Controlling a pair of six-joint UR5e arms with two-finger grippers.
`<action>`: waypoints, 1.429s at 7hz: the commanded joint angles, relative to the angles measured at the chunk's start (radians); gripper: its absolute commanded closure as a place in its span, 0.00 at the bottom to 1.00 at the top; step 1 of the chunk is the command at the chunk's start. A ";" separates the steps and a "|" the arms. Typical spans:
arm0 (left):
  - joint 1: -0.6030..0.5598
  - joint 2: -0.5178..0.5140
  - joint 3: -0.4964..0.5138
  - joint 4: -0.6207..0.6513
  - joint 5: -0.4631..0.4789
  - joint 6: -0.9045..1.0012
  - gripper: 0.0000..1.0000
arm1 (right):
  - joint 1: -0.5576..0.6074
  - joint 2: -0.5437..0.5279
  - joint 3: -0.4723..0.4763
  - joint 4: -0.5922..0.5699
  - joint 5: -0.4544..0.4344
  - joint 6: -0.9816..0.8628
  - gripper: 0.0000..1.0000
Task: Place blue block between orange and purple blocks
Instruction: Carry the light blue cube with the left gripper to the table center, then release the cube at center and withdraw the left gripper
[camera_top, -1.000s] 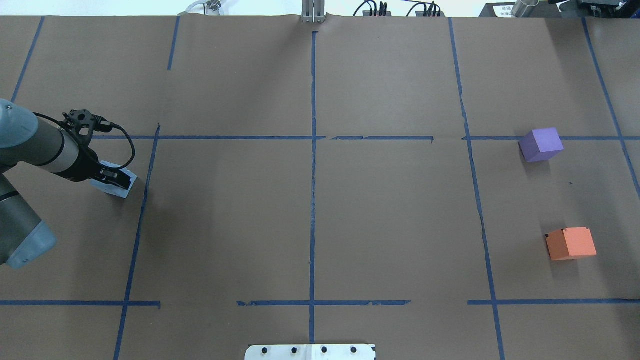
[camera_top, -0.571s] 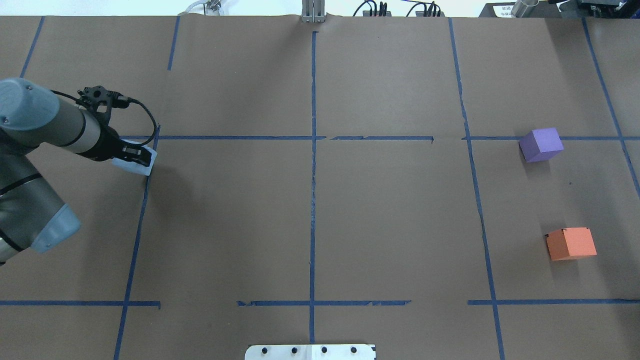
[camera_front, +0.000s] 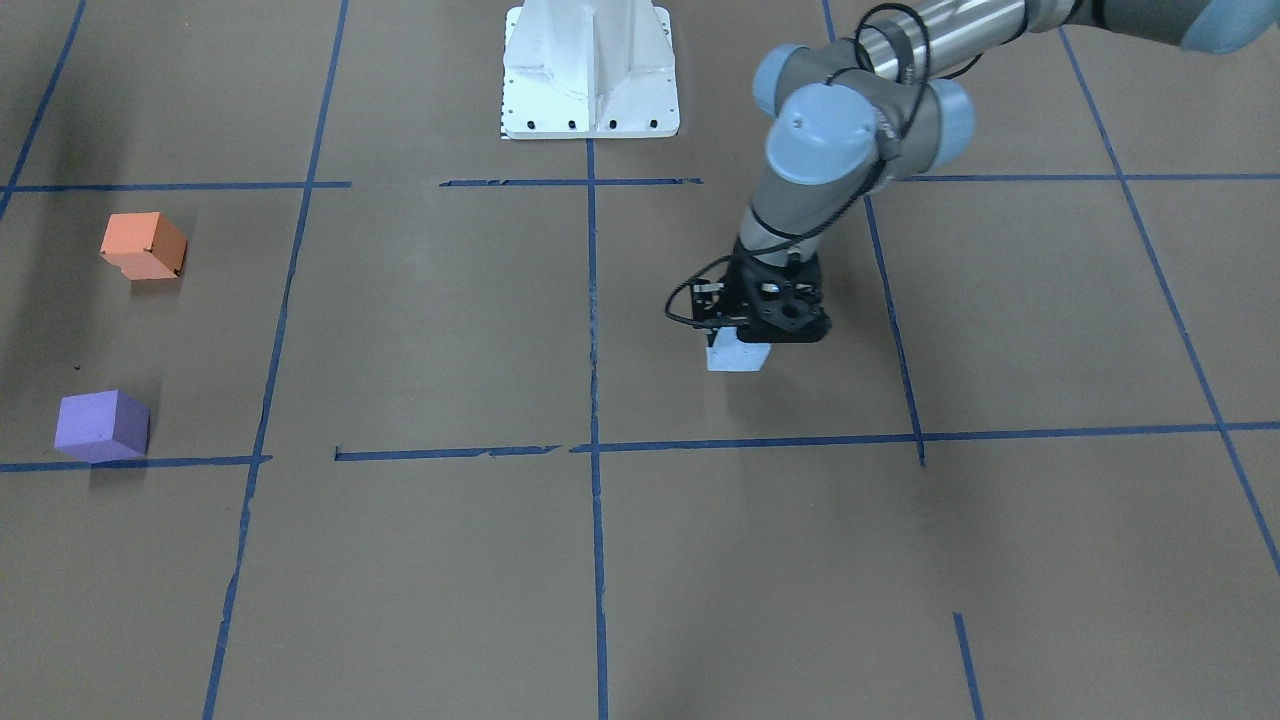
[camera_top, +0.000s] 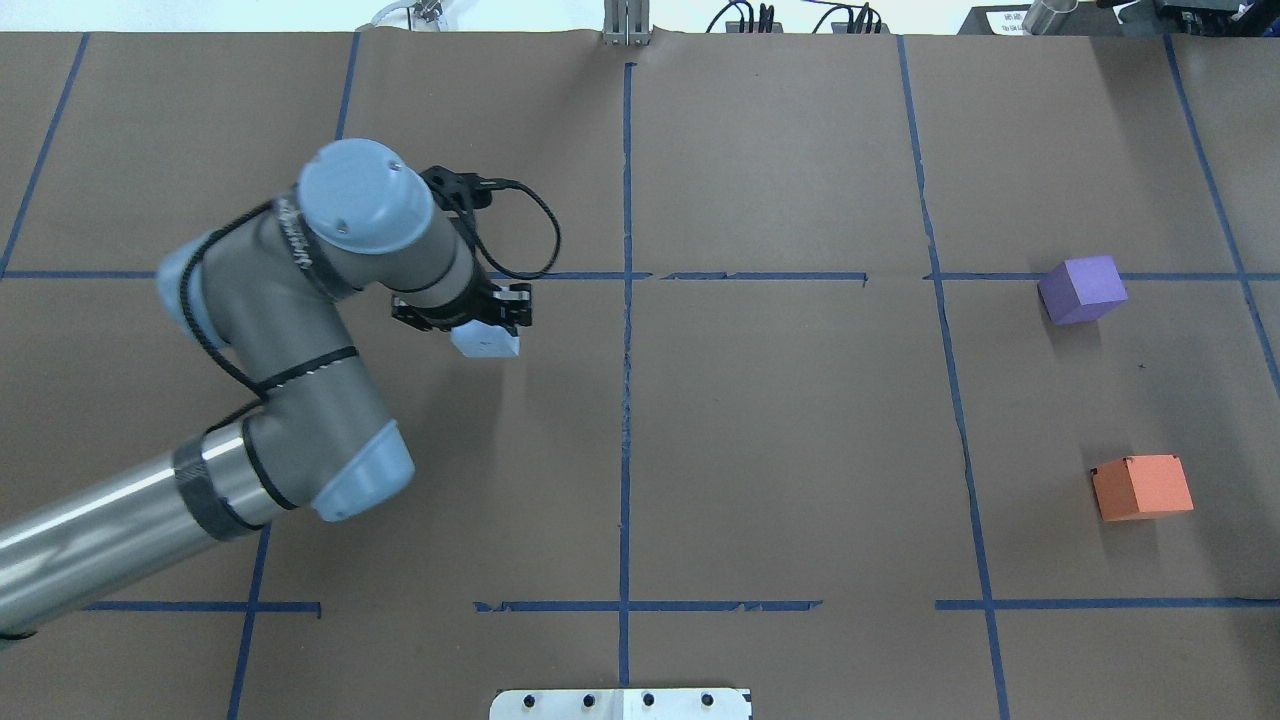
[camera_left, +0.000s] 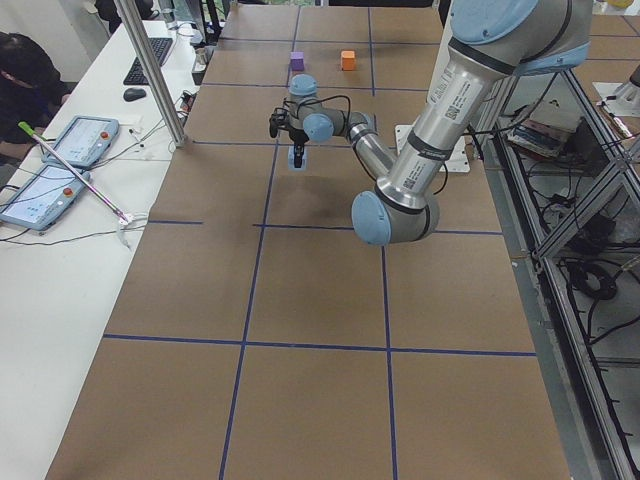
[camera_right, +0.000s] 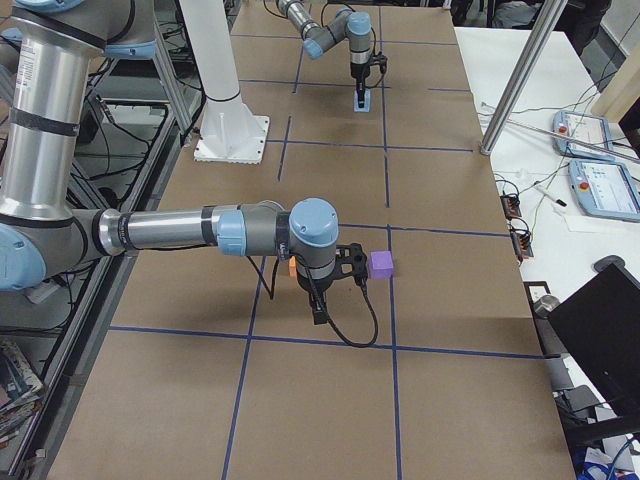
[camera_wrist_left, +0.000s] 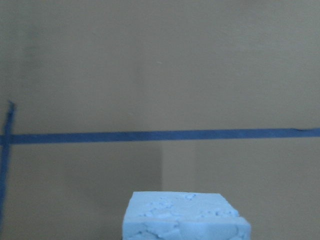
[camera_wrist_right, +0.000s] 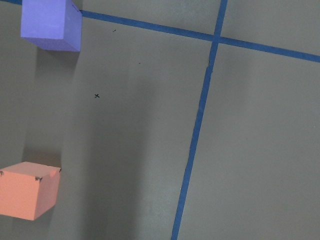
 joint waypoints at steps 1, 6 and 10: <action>0.114 -0.193 0.188 0.007 0.081 -0.111 0.60 | 0.001 0.000 0.000 0.000 0.001 0.001 0.00; 0.051 -0.201 0.162 0.056 0.084 -0.045 0.00 | -0.002 0.033 0.000 0.001 0.017 0.024 0.00; -0.240 0.129 -0.235 0.268 -0.159 0.433 0.00 | -0.184 0.168 0.043 0.005 0.080 0.337 0.00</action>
